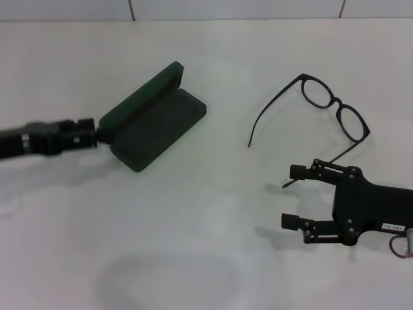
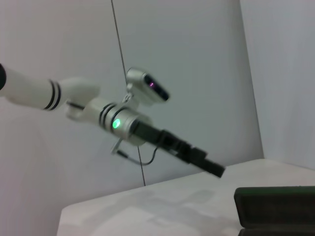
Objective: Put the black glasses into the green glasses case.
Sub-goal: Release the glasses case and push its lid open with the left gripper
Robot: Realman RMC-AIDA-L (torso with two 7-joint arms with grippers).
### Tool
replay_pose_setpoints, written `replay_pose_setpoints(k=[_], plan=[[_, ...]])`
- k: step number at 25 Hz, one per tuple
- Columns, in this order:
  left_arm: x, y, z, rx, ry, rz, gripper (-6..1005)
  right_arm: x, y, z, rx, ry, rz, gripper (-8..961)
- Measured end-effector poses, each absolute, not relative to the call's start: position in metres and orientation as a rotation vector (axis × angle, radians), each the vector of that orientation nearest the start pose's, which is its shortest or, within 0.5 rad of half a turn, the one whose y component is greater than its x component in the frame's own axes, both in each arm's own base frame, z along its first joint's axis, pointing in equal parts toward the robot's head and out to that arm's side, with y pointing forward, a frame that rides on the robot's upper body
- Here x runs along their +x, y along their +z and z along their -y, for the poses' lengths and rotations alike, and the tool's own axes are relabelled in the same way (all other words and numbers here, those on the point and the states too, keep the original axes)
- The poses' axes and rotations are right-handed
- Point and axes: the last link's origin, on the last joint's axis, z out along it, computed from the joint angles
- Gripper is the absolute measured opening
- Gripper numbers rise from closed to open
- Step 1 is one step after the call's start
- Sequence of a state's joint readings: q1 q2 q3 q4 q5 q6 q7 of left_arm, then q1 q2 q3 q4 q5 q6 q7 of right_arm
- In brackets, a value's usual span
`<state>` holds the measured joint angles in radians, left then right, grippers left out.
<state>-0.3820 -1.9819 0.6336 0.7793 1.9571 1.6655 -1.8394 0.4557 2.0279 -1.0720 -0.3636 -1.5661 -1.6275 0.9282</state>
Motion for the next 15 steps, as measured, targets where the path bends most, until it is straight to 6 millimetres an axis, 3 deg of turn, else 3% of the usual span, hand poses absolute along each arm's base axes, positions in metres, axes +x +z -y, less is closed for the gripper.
replay_pose_setpoints(k=[7,12,15], plan=[[-0.262,0.093,-0.357,-2.464,-0.445,1.101,871,0.264,-0.038,-0.276,-2.791,0.979,-0.296,870],[-0.218,0.079,-0.39,-2.513,-0.179,1.016,870,0.264,-0.038,-0.276,-2.792,0.98,-0.294,870],[-0.204,0.064,-0.407,-2.51,-0.036,0.979,870,0.264,-0.038,-0.276,-2.793,0.98,-0.294,870]])
